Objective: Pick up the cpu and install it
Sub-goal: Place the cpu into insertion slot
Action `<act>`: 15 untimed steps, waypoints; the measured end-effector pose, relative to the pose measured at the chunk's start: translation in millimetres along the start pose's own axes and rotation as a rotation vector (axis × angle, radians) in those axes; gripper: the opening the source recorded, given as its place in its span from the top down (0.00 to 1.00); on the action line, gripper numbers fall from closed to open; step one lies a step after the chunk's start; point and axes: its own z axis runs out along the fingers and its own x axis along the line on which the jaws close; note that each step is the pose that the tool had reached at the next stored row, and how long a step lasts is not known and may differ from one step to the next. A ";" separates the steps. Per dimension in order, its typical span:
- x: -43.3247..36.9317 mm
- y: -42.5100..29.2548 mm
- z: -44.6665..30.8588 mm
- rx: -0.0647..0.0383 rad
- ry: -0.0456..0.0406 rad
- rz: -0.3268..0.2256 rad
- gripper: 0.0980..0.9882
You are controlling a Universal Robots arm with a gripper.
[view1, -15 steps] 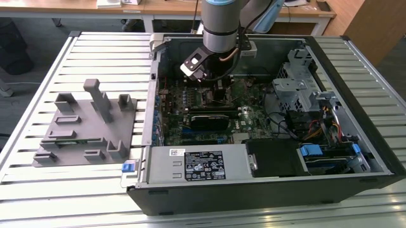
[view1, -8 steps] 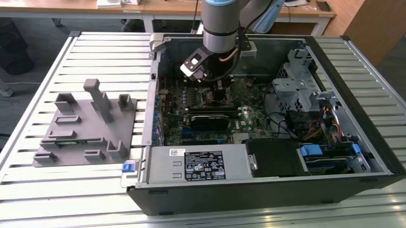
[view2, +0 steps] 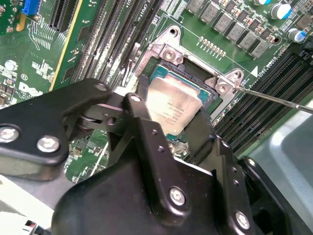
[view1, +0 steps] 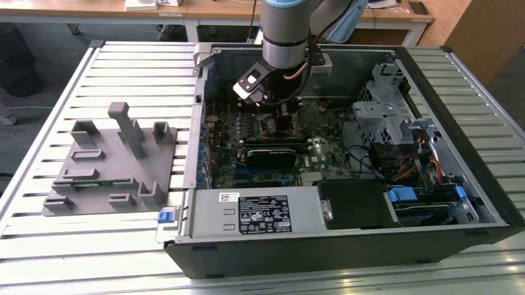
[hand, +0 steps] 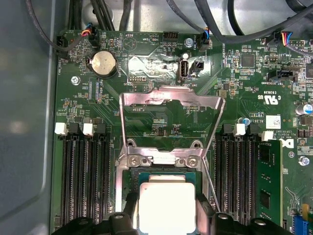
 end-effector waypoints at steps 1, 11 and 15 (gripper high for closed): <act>0.0 0.0 0.1 0.000 0.0000 0.000 0.49; 2.1 0.0 0.1 0.000 0.0000 0.000 0.42; 3.7 0.0 0.1 0.000 0.0001 0.000 0.42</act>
